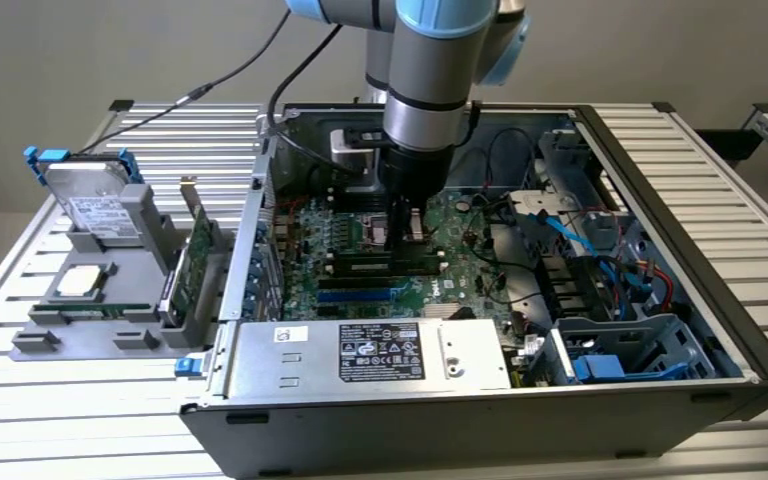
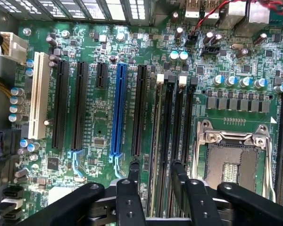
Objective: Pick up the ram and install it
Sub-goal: 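Insert the ram into the slot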
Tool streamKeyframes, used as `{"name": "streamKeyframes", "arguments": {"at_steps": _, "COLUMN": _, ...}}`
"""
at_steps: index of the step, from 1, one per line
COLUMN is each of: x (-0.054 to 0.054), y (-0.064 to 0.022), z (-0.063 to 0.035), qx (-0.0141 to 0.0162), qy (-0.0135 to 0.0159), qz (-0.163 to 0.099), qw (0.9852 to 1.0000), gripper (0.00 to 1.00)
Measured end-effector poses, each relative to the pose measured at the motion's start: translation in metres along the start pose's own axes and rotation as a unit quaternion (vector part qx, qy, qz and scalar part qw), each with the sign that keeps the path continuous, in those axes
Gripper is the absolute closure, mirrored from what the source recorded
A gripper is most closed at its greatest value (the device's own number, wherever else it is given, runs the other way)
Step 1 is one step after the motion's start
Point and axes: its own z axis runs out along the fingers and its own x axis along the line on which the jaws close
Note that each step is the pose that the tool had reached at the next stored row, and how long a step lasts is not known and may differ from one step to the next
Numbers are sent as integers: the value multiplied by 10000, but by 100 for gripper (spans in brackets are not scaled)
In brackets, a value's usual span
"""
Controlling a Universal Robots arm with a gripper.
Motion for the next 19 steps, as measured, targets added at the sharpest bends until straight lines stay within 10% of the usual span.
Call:
{"name": "streamKeyframes", "arguments": {"at_steps": 6, "x": 2, "y": 17, "z": -218, "qx": 0, "qy": 1, "qz": 0, "qw": 10000, "gripper": 60}}
{"name": "streamKeyframes", "arguments": {"at_steps": 13, "x": 2, "y": 18, "z": -219, "qx": 0, "qy": 0, "qz": 0, "qw": 10000, "gripper": 87}}
{"name": "streamKeyframes", "arguments": {"at_steps": 19, "x": 2, "y": 17, "z": -219, "qx": 0, "qy": 0, "qz": 0, "qw": 10000, "gripper": 90}}
